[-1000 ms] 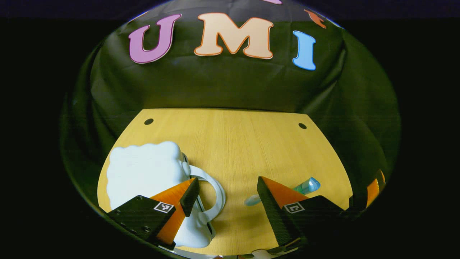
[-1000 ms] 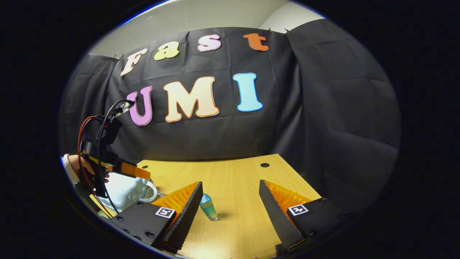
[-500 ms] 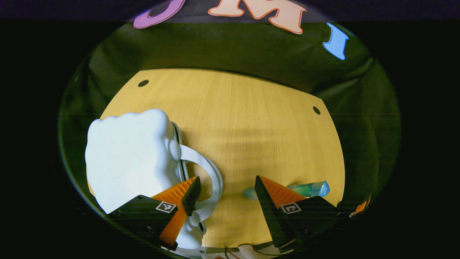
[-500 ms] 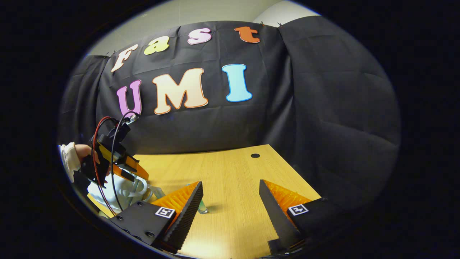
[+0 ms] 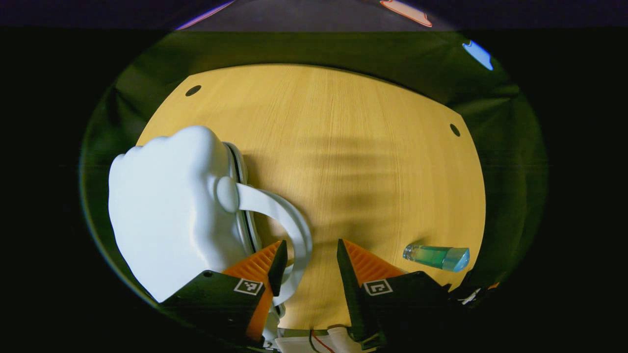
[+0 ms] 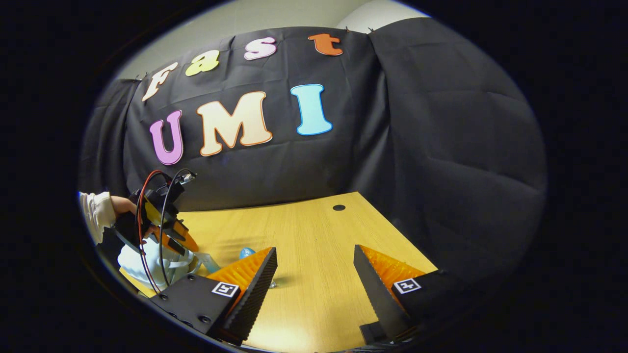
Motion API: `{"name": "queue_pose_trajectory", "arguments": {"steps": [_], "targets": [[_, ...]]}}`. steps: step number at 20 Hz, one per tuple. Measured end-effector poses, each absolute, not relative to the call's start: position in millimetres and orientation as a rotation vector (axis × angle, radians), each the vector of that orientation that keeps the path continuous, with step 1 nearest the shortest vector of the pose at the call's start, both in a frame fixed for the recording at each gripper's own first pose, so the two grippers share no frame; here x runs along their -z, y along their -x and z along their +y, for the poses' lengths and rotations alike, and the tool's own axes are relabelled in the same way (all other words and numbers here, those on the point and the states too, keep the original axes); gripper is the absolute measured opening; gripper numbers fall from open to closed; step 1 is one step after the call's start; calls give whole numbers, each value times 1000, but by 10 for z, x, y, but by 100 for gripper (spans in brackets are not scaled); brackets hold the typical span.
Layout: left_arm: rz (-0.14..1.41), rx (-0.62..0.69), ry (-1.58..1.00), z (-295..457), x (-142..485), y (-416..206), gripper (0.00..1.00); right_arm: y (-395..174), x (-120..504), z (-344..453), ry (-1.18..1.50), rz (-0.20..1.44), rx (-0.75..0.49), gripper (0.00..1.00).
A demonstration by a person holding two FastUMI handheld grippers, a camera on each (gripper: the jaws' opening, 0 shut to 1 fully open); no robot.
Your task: First open the suitcase, pack the skin care products into it, and then close the suitcase.
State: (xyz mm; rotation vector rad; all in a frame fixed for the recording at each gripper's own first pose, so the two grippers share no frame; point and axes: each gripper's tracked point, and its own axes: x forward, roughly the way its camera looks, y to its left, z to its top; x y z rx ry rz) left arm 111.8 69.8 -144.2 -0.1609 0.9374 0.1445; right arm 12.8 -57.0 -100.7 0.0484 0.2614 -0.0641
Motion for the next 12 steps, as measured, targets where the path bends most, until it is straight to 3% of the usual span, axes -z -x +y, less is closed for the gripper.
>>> {"name": "queue_pose_trajectory", "arguments": {"steps": [5,8,10,12], "targets": [[1006,-198,133,824,1567,-1108,38,-130,1048,-673,-55,268,81,98],[1028,-198,142,833,1640,-1137,43,-118,1093,-728,-51,277,91,98],[1046,-208,136,854,1709,-1134,31,-114,1112,-748,-51,283,93,98],[1066,-205,149,831,1806,-1145,29,-107,1128,-776,-49,288,96,98]]}}
